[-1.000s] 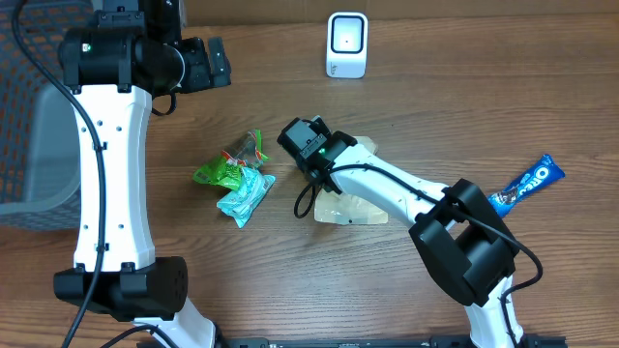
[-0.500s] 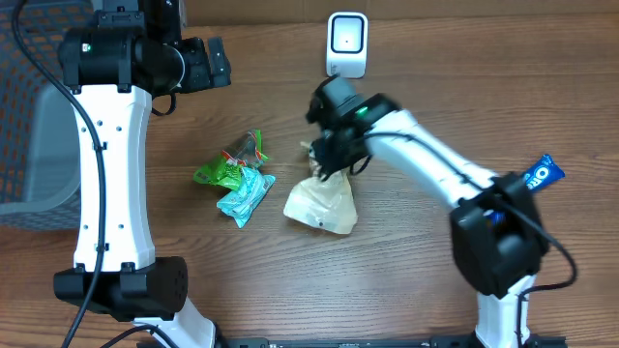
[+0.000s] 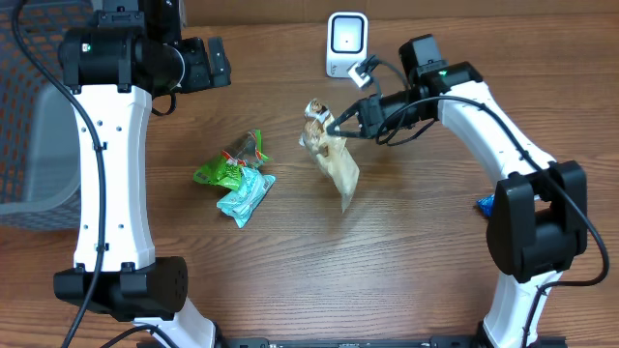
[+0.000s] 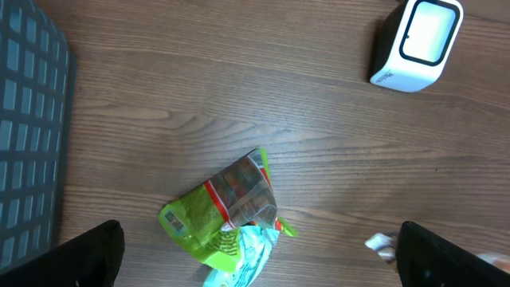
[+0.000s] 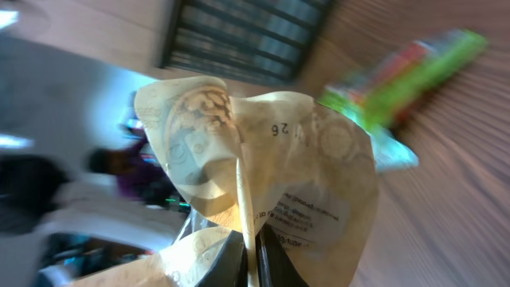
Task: Scan the item barcode
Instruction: 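Lift the beige bag with the right gripper toward the scanner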
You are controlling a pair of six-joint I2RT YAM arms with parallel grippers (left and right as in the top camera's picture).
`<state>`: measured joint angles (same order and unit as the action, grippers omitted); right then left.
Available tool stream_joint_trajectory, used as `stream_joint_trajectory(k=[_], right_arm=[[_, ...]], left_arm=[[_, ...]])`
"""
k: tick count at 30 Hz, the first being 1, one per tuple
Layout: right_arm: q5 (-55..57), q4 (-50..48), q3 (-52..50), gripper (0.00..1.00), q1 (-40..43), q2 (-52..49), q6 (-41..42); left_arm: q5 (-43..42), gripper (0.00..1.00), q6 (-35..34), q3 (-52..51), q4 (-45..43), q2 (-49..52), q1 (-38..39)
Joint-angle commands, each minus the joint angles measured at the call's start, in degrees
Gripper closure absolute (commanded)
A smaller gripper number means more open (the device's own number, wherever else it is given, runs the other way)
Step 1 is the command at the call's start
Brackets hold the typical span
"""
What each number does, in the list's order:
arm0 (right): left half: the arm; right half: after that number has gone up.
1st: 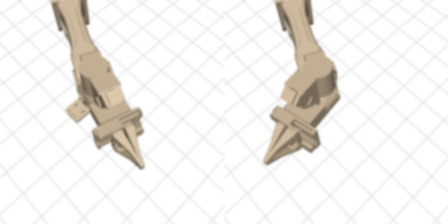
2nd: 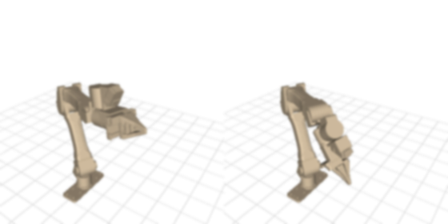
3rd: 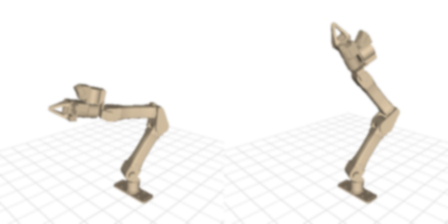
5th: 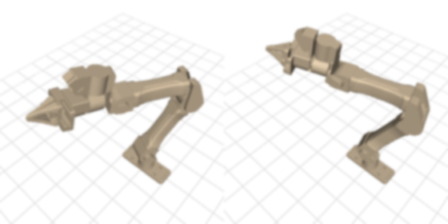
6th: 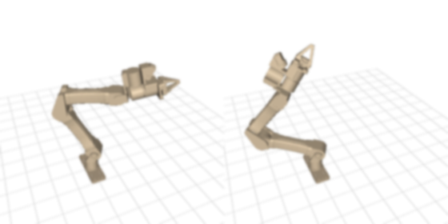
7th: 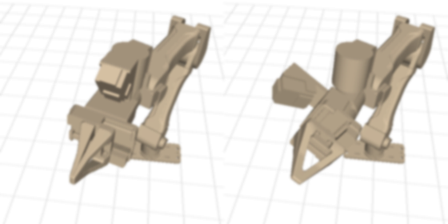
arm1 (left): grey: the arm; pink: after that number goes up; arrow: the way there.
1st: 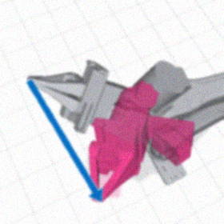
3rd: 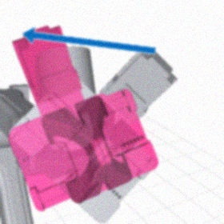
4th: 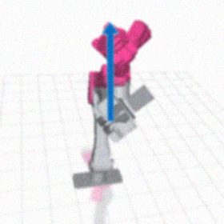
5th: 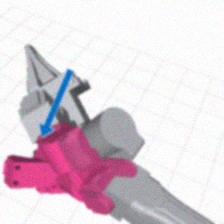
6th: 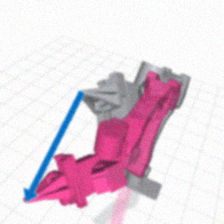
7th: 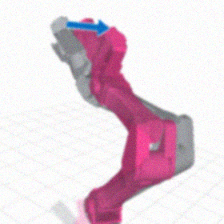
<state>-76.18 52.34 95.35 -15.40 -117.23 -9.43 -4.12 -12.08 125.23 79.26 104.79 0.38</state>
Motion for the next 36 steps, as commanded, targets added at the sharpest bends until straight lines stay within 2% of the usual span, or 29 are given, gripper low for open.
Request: stream_joint_trajectory(k=[1, 10, 16, 23, 32, 36], right_arm=[[-13.7, -1.9, 1.0, 0.96, 1.3, 2.3, 0.9], [-13.7, -2.6, 1.1, 0.96, 1.8, 2.3, 6.9], [-13.7, -11.7, 3.2, 0.96, 2.3, 2.3, 34.0], [-13.8, -33.0, 5.4, 0.96, 5.1, 2.3, 61.2], [-13.8, -61.2, 5.6, 0.96, 10.6, 4.2, 86.9], [-13.7, -70.8, 5.6, 0.96, 12.3, 5.2, 94.2]], left_arm=[[-0.4, 0.00, -0.8, 0.1, -0.2, -1.0, 0.0], [-0.4, 0.00, -0.8, 0.1, -0.2, -1.0, 0.0], [-0.4, 0.00, -0.8, 0.1, -0.2, -1.0, 0.0], [-0.4, 0.00, -0.8, 0.1, -0.2, -1.0, 0.0], [-0.4, 0.00, -0.8, 0.1, -0.2, -1.0, 0.0], [-0.4, 0.00, -0.8, 0.1, -0.2, -1.0, 0.0]])
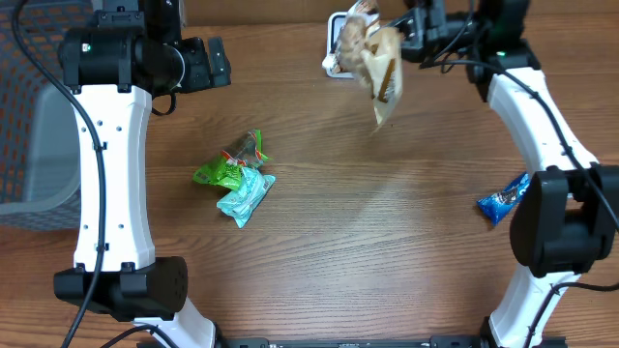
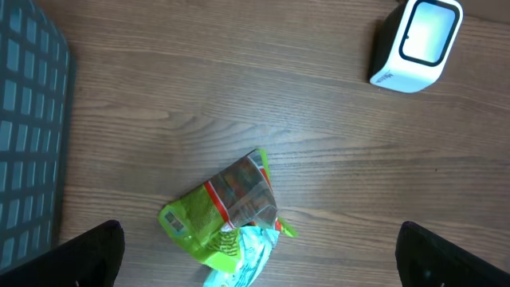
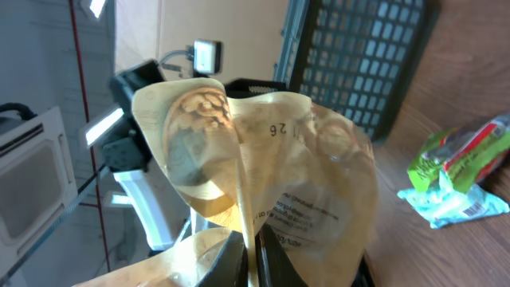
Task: Scan the item barcode
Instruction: 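Lift the beige bag with the right gripper toward the scanner, then hold the beige bag in front of the scanner with the right gripper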
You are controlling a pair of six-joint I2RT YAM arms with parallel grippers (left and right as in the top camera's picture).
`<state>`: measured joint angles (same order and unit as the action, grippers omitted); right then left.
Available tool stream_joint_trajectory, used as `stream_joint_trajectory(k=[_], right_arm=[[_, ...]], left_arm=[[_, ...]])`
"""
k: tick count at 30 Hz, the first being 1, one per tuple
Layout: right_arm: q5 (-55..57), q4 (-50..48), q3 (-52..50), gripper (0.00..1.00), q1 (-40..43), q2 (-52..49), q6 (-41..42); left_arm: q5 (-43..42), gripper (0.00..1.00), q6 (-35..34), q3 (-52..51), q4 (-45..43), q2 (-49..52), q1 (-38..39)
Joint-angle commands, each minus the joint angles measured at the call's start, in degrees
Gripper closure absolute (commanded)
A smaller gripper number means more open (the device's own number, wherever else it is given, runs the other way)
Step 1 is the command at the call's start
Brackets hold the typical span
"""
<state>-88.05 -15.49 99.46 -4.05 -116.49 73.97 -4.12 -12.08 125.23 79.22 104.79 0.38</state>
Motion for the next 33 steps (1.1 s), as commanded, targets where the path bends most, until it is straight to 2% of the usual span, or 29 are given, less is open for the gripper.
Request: stream_joint_trajectory(k=[1, 16, 26, 33], right_arm=[[-1.9, -5.2, 1.5, 0.96, 1.4, 4.7, 12.8], [-1.9, -35.6, 1.5, 0.96, 2.2, 7.0, 35.5], [-1.9, -37.0, 1.4, 0.96, 2.2, 7.1, 34.9], [-1.9, -37.2, 0.0, 0.96, 2.1, 7.1, 20.9]], left_arm=[[-0.4, 0.00, -0.8, 0.1, -0.1, -1.0, 0.0], [-0.4, 0.00, -0.8, 0.1, -0.1, -1.0, 0.0], [-0.4, 0.00, -0.8, 0.1, -0.1, -1.0, 0.0], [-0.4, 0.00, -0.8, 0.1, -0.1, -1.0, 0.0]])
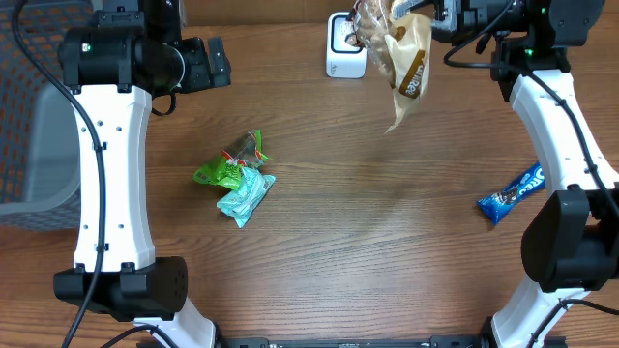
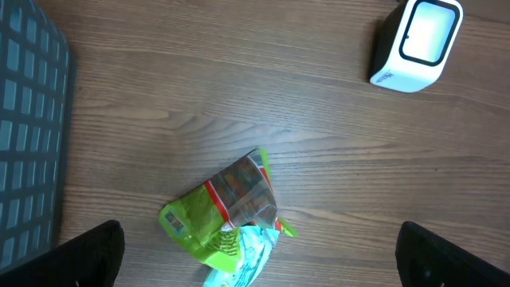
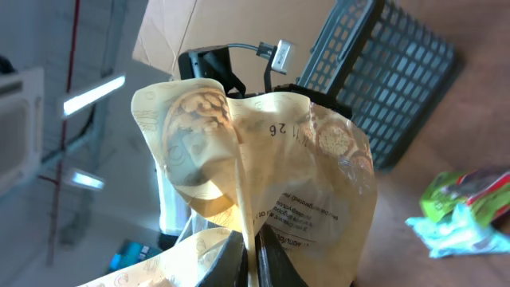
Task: Scan the item barcode
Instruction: 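Hold the beige bag in front of the scanner with the right gripper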
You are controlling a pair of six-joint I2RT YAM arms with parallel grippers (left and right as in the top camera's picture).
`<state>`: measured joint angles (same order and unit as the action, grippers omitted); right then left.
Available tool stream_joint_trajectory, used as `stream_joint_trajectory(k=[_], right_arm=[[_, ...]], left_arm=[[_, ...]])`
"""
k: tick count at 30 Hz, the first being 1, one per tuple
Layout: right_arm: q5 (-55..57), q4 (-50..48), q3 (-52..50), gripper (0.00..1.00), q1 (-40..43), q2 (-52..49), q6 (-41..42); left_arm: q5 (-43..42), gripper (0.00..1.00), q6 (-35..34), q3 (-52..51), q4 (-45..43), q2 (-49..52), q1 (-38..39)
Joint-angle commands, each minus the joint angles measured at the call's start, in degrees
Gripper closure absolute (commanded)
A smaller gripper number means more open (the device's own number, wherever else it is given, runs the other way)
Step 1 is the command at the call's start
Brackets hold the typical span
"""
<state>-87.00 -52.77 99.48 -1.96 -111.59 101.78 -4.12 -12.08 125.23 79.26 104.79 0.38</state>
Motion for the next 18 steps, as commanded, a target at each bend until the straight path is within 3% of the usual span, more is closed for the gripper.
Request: stream_joint_trajectory(k=[1, 18], right_arm=[[-2.9, 1.4, -0.7, 0.96, -0.4, 2.0, -8.7], [-1.2, 30.0, -2.8, 0.96, -5.8, 0.3, -41.3]], left_arm=[[-0.4, 0.00, -0.8, 0.1, -0.2, -1.0, 0.0], [-0.4, 0.00, -0.8, 0.1, -0.2, -1.0, 0.0]])
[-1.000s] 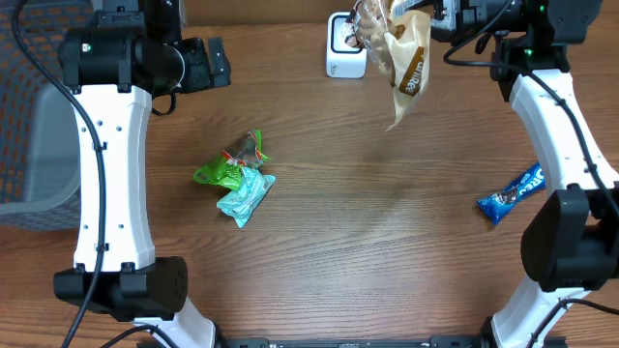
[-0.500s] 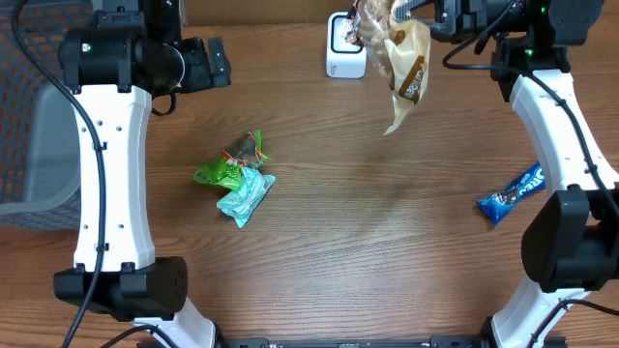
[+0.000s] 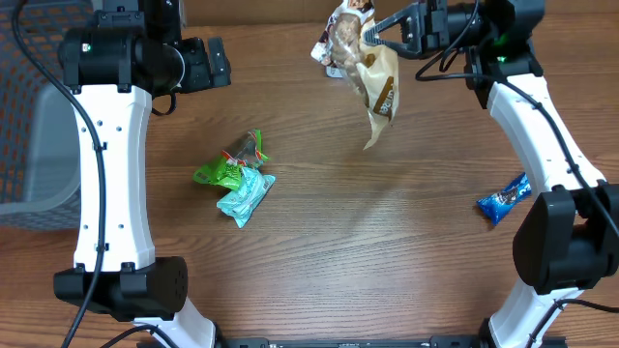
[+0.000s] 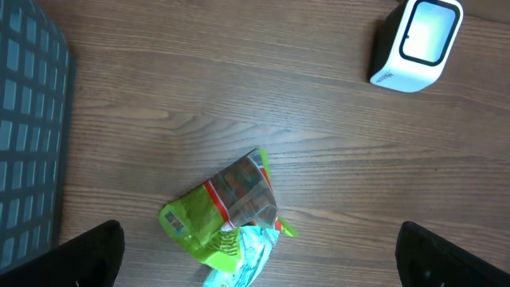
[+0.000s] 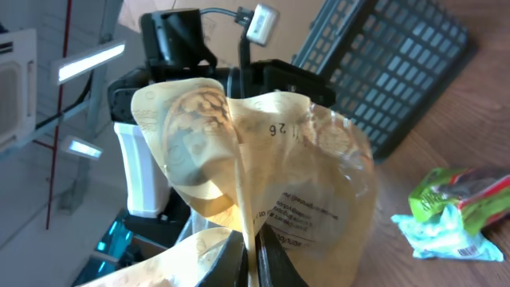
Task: Scan the item barcode
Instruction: 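Hold the beige bag in front of the scanner with the right gripper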
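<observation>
My right gripper (image 3: 375, 29) is shut on the seam of a tan snack bag (image 3: 366, 68), which hangs in the air at the back of the table. In the right wrist view the bag (image 5: 279, 159) fills the frame, pinched at the gripper (image 5: 249, 259). The white scanner (image 4: 416, 44) shows in the left wrist view; from overhead the bag covers it. My left gripper (image 4: 255, 239) hangs high and open, with nothing between its fingers (image 4: 88, 255).
A green packet (image 3: 230, 164) and a teal packet (image 3: 245, 196) lie together left of centre. A blue snack bar (image 3: 503, 200) lies at the right edge. A grey basket (image 3: 39, 145) stands at the far left.
My right gripper has moved left with the tan bag, from just right of the scanner to over it. From overhead the scanner is now hidden. The left arm is unchanged.
The right gripper first held the tan bag low over the middle of the table. Then the bag was up at the back, in front of the scanner. After that it hung right of the scanner, and now it covers the scanner again.
</observation>
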You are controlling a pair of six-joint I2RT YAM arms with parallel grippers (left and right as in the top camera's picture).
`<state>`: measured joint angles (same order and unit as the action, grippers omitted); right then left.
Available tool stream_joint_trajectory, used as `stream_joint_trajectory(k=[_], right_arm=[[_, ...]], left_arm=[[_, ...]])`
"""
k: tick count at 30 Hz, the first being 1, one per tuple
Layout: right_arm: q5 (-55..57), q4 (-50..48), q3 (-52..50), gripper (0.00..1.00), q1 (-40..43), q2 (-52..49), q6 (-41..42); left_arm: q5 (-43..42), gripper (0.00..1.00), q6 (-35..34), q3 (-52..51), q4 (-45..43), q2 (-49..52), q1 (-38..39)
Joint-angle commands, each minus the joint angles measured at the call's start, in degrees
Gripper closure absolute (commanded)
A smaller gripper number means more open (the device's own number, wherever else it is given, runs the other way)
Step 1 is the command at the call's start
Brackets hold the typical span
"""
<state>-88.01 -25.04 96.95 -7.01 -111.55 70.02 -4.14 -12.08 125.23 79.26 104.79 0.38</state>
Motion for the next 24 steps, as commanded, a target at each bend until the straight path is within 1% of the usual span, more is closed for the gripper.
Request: stream_joint_trajectory(k=[1, 4, 6, 8, 10, 11, 15, 18, 21, 24], right_arm=[[0.9, 5.3, -0.3, 0.96, -1.0, 0.2, -11.9], [6.9, 19.2, -0.3, 0.96, -1.6, 0.3, -22.7], [14.3, 31.3, -0.3, 0.96, -1.7, 0.2, -30.7], [25.1, 43.4, -0.2, 0.96, -2.2, 0.3, -38.2], [36.5, 52.3, -0.2, 0.96, -3.2, 0.3, -43.7], [41.2, 55.2, -0.2, 0.96, -3.8, 0.3, -45.4], [55.0, 61.7, 0.9, 0.96, -6.7, 0.3, -48.9], [67.8, 65.5, 3.4, 0.96, -9.7, 0.3, -50.6], [82.3, 67.1, 6.6, 0.96, -13.4, 0.3, -52.8], [93.2, 66.1, 8.4, 0.96, -16.4, 0.3, -55.5]], left_arm=[[-0.3, 0.00, -0.8, 0.1, -0.2, -1.0, 0.0], [-0.3, 0.00, -0.8, 0.1, -0.2, -1.0, 0.0], [-0.3, 0.00, -0.8, 0.1, -0.2, -1.0, 0.0], [-0.3, 0.00, -0.8, 0.1, -0.2, -1.0, 0.0], [-0.3, 0.00, -0.8, 0.1, -0.2, -1.0, 0.0], [-0.3, 0.00, -0.8, 0.1, -0.2, -1.0, 0.0], [-0.3, 0.00, -0.8, 0.1, -0.2, -1.0, 0.0], [-0.3, 0.00, -0.8, 0.1, -0.2, -1.0, 0.0], [-0.3, 0.00, -0.8, 0.1, -0.2, -1.0, 0.0], [-0.3, 0.00, -0.8, 0.1, -0.2, -1.0, 0.0]])
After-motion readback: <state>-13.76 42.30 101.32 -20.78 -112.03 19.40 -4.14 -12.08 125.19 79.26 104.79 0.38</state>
